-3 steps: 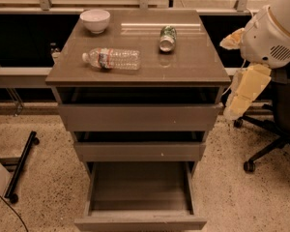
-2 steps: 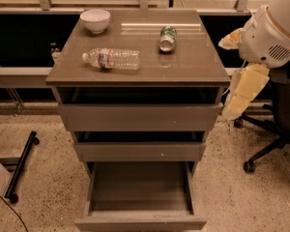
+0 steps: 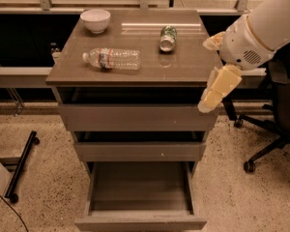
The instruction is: Place water bottle into bottom drawer
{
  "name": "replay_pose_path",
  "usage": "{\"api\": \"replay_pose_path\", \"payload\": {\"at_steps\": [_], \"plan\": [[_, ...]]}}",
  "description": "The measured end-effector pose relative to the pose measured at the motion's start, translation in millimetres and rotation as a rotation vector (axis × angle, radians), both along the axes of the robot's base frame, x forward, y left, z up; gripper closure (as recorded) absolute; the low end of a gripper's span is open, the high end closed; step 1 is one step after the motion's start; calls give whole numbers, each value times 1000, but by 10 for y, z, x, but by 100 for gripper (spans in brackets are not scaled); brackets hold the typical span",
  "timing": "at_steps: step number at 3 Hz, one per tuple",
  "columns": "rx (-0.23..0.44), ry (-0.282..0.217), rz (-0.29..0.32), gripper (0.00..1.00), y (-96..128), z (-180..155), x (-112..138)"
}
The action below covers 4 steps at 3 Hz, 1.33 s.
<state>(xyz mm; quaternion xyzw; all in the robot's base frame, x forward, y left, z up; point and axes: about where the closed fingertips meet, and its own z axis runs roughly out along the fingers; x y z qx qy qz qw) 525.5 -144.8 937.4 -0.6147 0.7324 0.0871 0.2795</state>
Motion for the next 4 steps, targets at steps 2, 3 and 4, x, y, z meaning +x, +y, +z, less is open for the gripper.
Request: {"api": "replay_pose_path", "payload": {"at_steps": [2, 3, 4], "plan": [[77, 4, 24, 0, 357, -182, 585], [104, 24, 33, 0, 503, -272, 883], [131, 44, 41, 0, 649, -348, 1157]]}}
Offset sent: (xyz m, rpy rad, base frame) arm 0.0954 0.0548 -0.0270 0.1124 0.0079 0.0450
